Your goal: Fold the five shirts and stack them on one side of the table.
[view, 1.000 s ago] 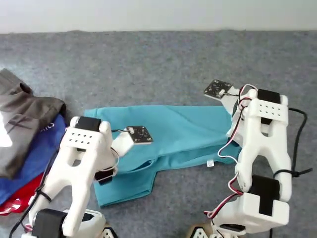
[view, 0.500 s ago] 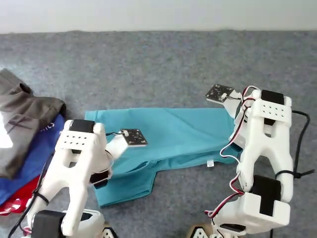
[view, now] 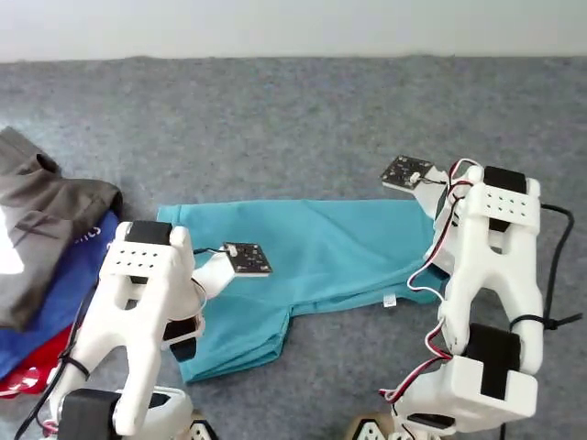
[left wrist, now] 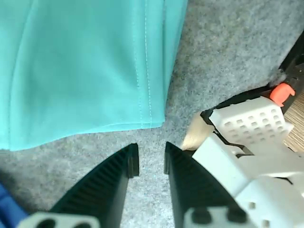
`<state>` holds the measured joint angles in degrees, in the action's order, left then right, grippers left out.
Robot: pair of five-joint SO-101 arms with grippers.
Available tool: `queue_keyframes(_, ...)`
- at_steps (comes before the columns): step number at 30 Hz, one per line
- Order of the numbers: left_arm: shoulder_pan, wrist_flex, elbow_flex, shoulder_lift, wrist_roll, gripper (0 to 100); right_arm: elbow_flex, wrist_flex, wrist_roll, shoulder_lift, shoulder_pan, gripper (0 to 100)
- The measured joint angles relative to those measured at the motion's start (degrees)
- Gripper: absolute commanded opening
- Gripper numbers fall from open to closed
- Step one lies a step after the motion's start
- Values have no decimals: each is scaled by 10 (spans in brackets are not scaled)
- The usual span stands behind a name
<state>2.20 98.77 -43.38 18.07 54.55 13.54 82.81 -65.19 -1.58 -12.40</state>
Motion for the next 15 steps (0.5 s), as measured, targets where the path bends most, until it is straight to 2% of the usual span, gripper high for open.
queue_keyframes(8,-3,4,81,0,-39,98,-13,4,5,28,0,206)
queue_keyframes(12,-25,4,166,0,-79,76,-69,3,56,53,0,205)
queue_keyframes(15,-36,-25,227,0,-156,20,-93,-19,123,52,7,204)
